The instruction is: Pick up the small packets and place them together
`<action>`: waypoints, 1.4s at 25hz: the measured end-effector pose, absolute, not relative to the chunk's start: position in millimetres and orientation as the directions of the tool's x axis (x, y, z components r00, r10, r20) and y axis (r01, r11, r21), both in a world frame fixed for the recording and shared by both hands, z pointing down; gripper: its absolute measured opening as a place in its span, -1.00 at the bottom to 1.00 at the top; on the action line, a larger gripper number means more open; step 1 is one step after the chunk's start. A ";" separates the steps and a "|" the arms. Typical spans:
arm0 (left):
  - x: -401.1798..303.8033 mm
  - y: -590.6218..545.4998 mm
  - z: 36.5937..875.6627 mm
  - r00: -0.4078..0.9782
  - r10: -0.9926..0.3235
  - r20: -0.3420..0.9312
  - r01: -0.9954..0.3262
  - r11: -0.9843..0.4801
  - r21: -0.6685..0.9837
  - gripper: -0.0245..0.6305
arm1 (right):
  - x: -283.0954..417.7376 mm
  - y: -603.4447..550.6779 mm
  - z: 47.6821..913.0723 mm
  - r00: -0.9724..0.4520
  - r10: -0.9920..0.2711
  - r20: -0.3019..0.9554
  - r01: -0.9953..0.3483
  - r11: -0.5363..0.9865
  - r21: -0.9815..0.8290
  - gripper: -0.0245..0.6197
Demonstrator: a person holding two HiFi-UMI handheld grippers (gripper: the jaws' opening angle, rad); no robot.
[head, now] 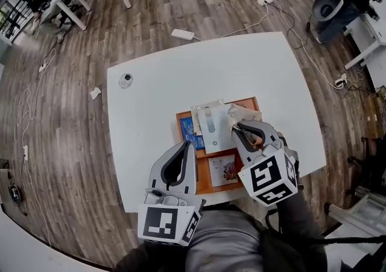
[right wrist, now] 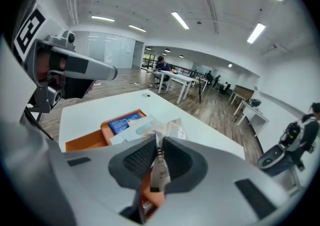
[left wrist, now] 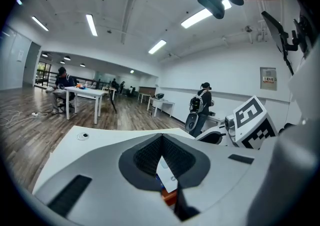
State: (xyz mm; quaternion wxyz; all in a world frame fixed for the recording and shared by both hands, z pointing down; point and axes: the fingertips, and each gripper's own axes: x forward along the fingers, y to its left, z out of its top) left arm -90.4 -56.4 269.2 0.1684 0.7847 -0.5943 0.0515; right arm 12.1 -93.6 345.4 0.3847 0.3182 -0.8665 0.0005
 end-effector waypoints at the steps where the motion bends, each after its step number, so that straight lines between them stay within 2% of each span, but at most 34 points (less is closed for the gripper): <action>1: -94.1 -60.4 272.9 0.286 -0.914 0.288 -0.950 -0.233 0.207 -0.93 | 11.3 -98.6 349.9 -0.495 -0.546 0.676 -0.558 0.796 0.235 -0.77; 8: -105.9 -73.2 288.3 0.288 -0.904 0.317 -0.948 -0.221 0.230 -0.93 | 1.4 -103.7 375.0 -0.486 -0.481 0.729 -0.569 0.808 0.154 -0.72; 10: -105.6 -72.9 289.1 0.293 -0.902 0.317 -0.946 -0.225 0.233 -0.93 | -2.0 -101.4 375.7 -0.503 -0.464 0.729 -0.564 0.816 0.129 -0.58; 12: -105.9 -71.8 288.7 0.295 -0.902 0.316 -0.945 -0.228 0.233 -0.93 | -6.6 -99.3 372.5 -0.527 -0.455 0.718 -0.557 0.823 0.113 -0.55; 14: -106.3 -69.8 288.1 0.294 -0.902 0.315 -0.946 -0.227 0.231 -0.93 | -10.6 -96.4 369.8 -0.545 -0.452 0.706 -0.548 0.830 0.108 -0.43; 35: -80.9 -19.0 277.8 0.334 -0.900 0.281 -0.933 -0.273 0.234 -0.93 | 15.0 -28.5 359.4 -0.529 -0.489 0.693 -0.564 0.813 0.144 -0.42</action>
